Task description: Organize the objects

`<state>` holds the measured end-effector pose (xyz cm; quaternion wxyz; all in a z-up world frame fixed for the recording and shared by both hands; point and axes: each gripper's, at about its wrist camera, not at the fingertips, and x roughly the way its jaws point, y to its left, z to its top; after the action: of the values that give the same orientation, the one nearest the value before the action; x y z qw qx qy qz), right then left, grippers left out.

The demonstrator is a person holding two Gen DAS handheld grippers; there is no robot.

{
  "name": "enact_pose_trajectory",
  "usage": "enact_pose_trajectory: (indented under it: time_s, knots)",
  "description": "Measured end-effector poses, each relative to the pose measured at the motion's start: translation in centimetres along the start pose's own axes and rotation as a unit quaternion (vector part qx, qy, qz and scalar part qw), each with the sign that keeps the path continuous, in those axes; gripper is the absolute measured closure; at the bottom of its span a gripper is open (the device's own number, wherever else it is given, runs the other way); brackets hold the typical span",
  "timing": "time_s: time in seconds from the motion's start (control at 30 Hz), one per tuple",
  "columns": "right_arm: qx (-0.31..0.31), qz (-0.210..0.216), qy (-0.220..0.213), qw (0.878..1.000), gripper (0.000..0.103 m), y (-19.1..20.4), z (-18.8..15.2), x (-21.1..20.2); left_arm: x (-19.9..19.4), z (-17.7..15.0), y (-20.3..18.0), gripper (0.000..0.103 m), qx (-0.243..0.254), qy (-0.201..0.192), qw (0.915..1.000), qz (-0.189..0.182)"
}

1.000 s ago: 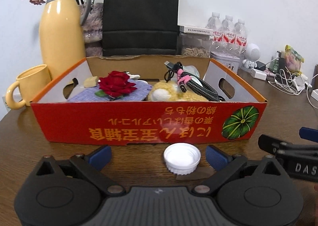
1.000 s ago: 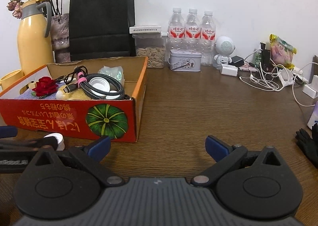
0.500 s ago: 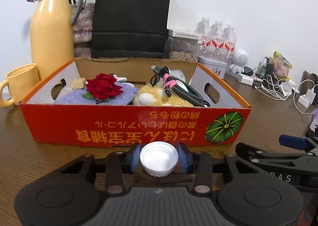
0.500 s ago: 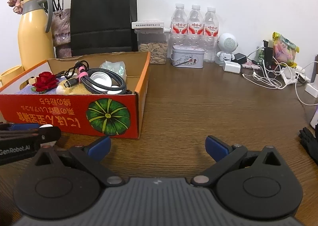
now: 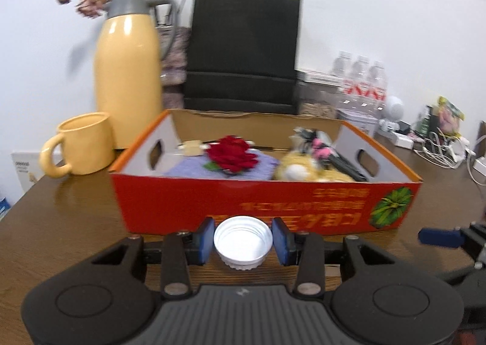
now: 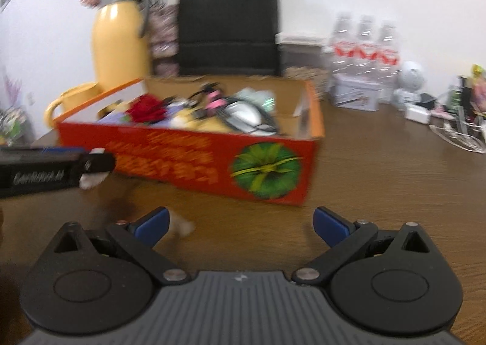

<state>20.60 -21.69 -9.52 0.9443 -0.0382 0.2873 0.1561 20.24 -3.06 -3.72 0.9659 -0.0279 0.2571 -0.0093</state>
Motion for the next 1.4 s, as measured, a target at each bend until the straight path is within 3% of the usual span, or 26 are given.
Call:
enact_pose_trajectory:
  time_s: [0.13,0.2,0.27,0.3,0.43,0.67,0.93,1.17,1.4]
  knots:
    - [-0.008,0.019,0.037,0.999,0.025,1.4,0.3,1.6,-0.1,0.1,1.6,0.064,-0.009,0.0,0.9999,0.008]
    - [-0.014,0.02,0.033,0.999,0.039,1.9,0.4,1.6,-0.2,0.2,2.1,0.064,-0.011,-0.001,0.9999,0.008]
    - [-0.018,0.04,0.025,0.999,0.076,2.2,0.4,1.3,-0.3,0.2,2.5,0.064,-0.013,-0.003,0.9999,0.007]
    - [-0.02,0.05,0.024,0.998,0.084,2.4,0.3,1.2,-0.4,0.2,2.6,0.064,-0.014,-0.004,0.9999,0.007]
    - [-0.027,0.039,0.009,0.999,0.098,3.0,0.2,0.6,-0.7,0.2,2.9,0.064,-0.015,-0.01,0.9998,0.005]
    - [0.001,0.048,-0.051,0.998,0.099,2.6,1.3,-1.6,-1.6,0.6,3.1,0.064,-0.024,-0.026,0.9994,0.002]
    - [0.014,0.056,-0.114,0.992,0.099,2.1,5.6,-3.0,-2.2,3.7,2.4,0.064,-0.013,-0.056,0.9983,0.0]
    - [0.026,0.039,-0.143,0.989,0.099,1.7,9.4,-1.0,-0.2,7.3,1.7,0.064,-0.014,-0.081,0.9965,0.016]
    - [0.04,0.031,-0.134,0.99,0.099,0.3,10.8,2.7,4.0,9.1,1.4,0.064,-0.029,-0.073,0.9966,0.024]
